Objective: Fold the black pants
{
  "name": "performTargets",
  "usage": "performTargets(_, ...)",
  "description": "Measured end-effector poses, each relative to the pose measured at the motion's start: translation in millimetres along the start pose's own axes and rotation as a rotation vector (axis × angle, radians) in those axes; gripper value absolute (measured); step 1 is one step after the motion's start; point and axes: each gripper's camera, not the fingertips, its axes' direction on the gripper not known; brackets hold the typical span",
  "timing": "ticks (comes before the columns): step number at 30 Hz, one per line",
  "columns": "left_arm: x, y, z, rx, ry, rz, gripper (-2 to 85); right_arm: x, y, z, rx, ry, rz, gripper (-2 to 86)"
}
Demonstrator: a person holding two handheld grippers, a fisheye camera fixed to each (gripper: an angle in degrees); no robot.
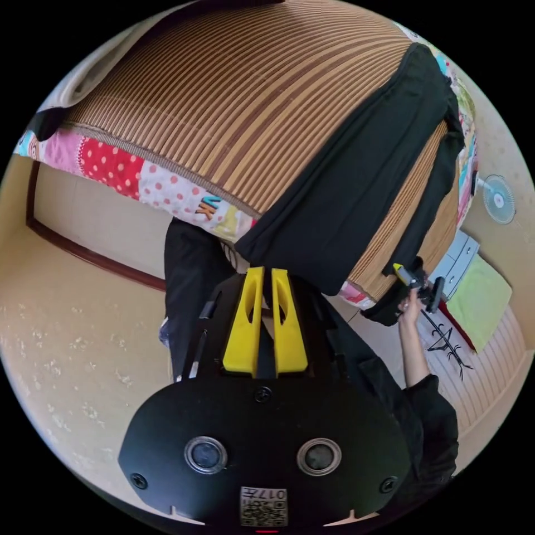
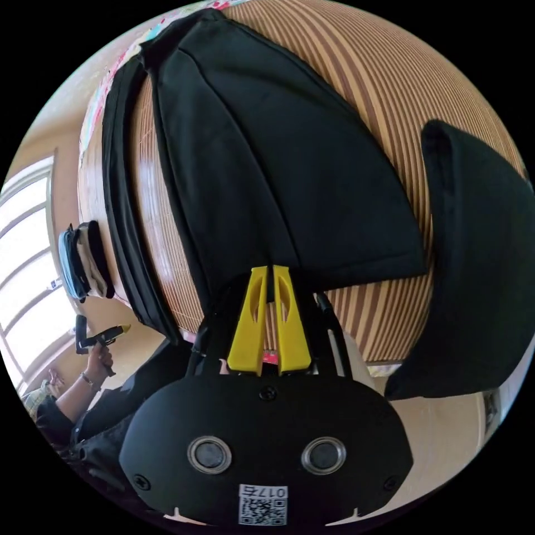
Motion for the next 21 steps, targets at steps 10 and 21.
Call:
performTargets(10, 89.4, 0.9, 19.2, -0.111, -0.065, 0.301, -0.8, -6.2, 164.1, -14.5, -0.024, -0.132, -0.17, 1.4)
performTargets(21, 101.3, 42.5, 64.9, -0.272, -0.018, 0.52, -0.9, 119.3, 192.5, -67.3, 0.12, -0.192, 0.086, 3.1)
